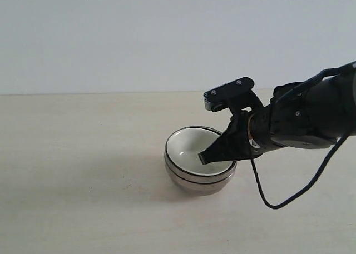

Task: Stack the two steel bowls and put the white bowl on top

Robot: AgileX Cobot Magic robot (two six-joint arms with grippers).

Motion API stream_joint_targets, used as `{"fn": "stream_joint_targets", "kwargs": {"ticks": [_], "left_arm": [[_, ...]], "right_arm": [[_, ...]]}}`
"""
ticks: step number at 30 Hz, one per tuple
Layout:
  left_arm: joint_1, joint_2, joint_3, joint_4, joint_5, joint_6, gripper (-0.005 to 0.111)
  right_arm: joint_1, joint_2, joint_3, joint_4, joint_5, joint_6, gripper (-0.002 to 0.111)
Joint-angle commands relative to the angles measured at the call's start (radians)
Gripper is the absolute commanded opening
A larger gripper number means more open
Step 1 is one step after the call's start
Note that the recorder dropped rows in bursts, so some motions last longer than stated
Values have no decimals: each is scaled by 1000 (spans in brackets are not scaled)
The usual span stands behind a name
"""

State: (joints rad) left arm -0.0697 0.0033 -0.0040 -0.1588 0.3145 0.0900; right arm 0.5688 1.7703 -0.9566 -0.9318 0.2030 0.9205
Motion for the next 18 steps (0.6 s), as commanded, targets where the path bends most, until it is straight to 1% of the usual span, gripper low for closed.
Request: {"fn": "stream_joint_targets", "kwargs": {"ticks": [1,12,14,17,18], "left_arm": [[3,-3,4,-1,1,7,32],[3,-3,4,-1,1,7,32],[3,-3,4,-1,1,7,32],[3,-3,4,-1,1,7,32],[3,-3,4,-1,1,7,32]], "right_arm": [[-6,-33,5,-10,40,-12,0],[-6,-297,20,8,23,-15,0],[-6,-398,64,9,-34,-6,0],[-6,-582,150,9,-190,35,0],[-6,-601,157,9,-208,41,0]]}}
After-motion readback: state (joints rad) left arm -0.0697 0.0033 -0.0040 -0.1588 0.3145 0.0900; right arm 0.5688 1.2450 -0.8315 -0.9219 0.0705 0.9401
